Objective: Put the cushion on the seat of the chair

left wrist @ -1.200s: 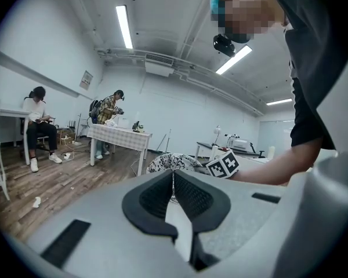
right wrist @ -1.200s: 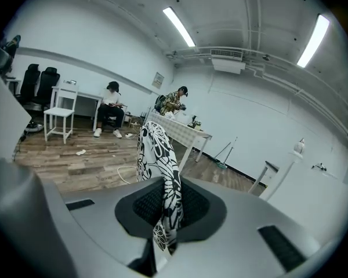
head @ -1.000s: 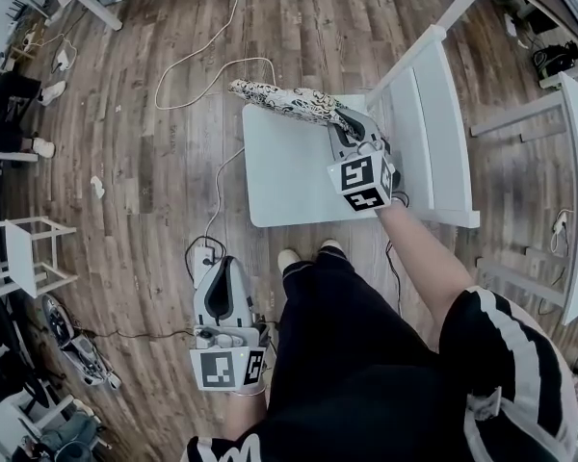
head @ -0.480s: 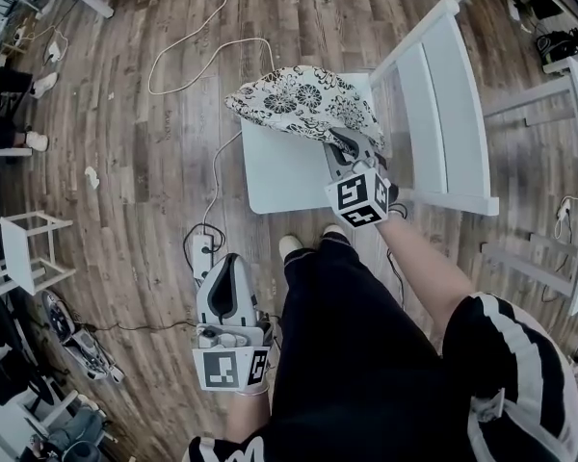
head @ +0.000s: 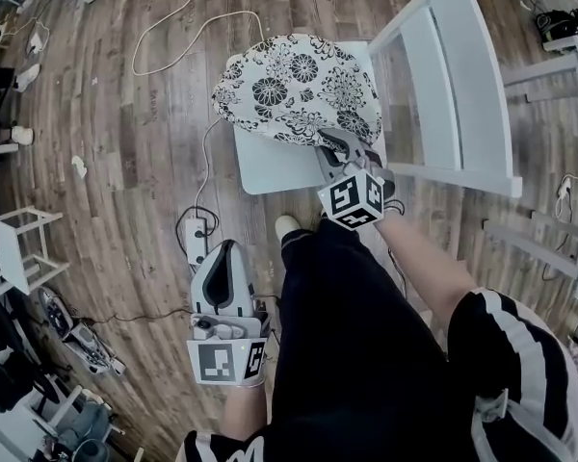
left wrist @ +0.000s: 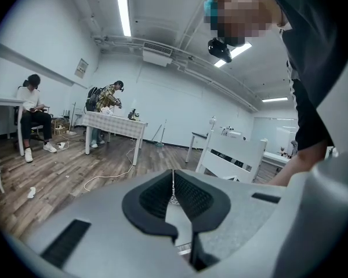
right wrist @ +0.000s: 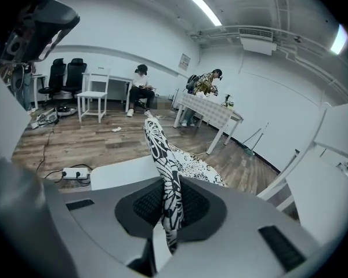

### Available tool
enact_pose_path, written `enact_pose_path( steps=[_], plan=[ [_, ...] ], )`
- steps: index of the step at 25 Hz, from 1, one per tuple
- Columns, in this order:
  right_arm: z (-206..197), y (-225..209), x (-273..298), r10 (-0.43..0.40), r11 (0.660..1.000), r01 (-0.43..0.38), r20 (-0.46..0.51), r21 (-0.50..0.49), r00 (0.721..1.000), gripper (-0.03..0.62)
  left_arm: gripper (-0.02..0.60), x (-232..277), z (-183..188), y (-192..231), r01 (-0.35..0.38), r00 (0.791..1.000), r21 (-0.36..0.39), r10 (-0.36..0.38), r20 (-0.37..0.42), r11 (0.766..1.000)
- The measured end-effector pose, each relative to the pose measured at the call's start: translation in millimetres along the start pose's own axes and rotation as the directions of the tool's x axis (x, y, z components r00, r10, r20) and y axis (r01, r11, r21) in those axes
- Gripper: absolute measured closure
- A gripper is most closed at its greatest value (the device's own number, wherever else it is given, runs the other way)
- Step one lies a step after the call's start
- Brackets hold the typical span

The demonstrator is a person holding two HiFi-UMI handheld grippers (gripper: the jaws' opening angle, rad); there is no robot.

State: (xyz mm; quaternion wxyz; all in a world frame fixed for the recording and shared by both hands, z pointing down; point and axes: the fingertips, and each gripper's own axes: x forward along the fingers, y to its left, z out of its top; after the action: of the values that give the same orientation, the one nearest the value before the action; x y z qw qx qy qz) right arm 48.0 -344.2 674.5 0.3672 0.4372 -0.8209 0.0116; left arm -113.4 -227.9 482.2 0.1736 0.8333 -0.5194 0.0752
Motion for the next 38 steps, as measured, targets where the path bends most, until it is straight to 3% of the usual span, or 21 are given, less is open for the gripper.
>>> enact_pose_path(
  steps=[21,30,38],
  plan=[
    [-61,64,12,0.084,0.985,-0.097,-0.092,-0.14,0.992,0.557,0.568,14,-35,11,0.066,0.996,-0.03,-0.067,-0.054,0.997],
    [-89,87,21,0.154,0.961,-0.187,-0.165,-0.206,0.974,0.557,0.568,18,-43,15,0.094,0.992,-0.035,-0.096,-0.077,0.995],
    [-104,99,30,0.154,0.944,-0.212,-0.231,-0.252,0.961,0.557,0.568,23,-42,18,0.108,0.991,-0.032,-0.11,-0.082,0.994]
  ],
)
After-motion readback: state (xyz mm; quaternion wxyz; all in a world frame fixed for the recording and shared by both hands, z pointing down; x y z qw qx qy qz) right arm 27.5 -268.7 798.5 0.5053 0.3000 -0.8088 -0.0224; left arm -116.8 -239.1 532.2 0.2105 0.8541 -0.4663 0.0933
